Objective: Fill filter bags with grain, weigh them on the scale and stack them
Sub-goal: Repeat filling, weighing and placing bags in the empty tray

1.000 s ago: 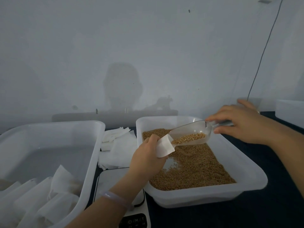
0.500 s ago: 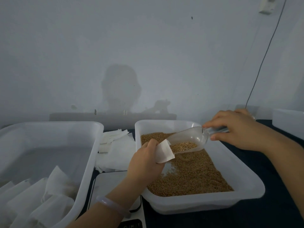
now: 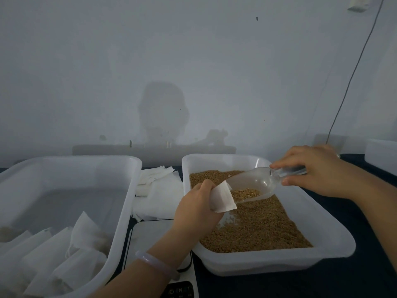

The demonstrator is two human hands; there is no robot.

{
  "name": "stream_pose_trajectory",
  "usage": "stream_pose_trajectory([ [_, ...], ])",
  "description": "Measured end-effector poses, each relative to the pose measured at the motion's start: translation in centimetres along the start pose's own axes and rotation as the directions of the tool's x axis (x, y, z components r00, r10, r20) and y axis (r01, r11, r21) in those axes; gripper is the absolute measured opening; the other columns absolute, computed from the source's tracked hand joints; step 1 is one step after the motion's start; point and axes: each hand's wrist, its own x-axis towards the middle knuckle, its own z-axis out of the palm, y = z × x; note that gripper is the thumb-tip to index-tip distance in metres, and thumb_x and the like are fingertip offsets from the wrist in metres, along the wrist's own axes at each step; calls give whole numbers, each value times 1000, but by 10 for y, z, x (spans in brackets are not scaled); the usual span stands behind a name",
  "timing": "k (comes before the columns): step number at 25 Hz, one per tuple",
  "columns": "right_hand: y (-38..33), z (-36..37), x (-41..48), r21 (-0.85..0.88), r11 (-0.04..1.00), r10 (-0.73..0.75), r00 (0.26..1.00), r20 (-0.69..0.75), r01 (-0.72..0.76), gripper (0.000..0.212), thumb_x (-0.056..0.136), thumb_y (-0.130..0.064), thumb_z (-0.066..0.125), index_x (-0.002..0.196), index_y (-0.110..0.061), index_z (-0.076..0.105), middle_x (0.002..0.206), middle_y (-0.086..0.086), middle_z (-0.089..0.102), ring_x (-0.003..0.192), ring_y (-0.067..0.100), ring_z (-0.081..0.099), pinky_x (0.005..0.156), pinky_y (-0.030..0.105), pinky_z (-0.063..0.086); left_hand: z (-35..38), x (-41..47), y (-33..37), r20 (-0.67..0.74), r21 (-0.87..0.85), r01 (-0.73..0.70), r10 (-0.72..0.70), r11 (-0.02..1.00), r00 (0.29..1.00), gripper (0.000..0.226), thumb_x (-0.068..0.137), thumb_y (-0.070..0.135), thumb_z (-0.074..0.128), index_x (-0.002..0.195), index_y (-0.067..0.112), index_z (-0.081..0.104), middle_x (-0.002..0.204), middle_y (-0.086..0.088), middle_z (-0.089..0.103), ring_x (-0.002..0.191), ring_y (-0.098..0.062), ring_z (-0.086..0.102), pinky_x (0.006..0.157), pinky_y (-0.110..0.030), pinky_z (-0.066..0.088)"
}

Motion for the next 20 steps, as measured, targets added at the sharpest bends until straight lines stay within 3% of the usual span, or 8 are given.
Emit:
stream_pose_trajectory([
  [3, 0, 1, -1, 34, 999, 41, 999, 22, -42, 35, 81, -39, 67, 114, -45, 58, 104, -17, 55, 99, 4, 50, 96, 29, 27, 0, 0, 0, -16, -12, 1, -1, 1000, 1000, 38, 77, 41, 72, 96, 22, 45, 93, 4, 56, 80, -18, 56, 64, -33, 48],
  [7, 2, 3, -5, 100, 991, 86, 994, 65, -92, 33, 81, -34, 70, 109, -46, 57, 99, -20, 54, 97, 3, 50, 83, 24, 33, 0, 0, 0, -15, -23, 11, -11, 1000, 1000, 40, 77, 44, 72, 97, 21, 47, 94, 4, 57, 80, -17, 56, 65, -33, 49],
  [13, 21, 19, -11, 308, 911, 235, 958, 164, -276, 37, 81, -26, 72, 116, -33, 62, 108, -17, 59, 98, -2, 53, 92, 26, 40, -1, 0, -1, -51, -125, 75, -82, 989, 995, 34, 79, 50, 68, 93, 23, 50, 84, 8, 58, 74, -11, 57, 63, -30, 51],
  [17, 25, 62, -18, 155, 914, 325, 907, 268, -374, 30, 85, -32, 66, 114, -30, 58, 113, -10, 58, 101, 6, 55, 95, 35, 46, -6, 3, 1, -22, -288, 218, -234, 933, 972, 23, 85, 47, 61, 84, 27, 49, 72, 7, 57, 59, -5, 54, 49, -18, 44],
  [20, 15, 97, -20, 18, 945, 296, 876, 380, -327, 21, 89, -31, 60, 109, -34, 54, 112, -10, 58, 97, 6, 55, 92, 30, 45, -15, 2, 6, 49, -487, 278, -292, 828, 955, 22, 90, 45, 54, 85, 24, 58, 79, -5, 66, 63, -10, 57, 61, -30, 51],
])
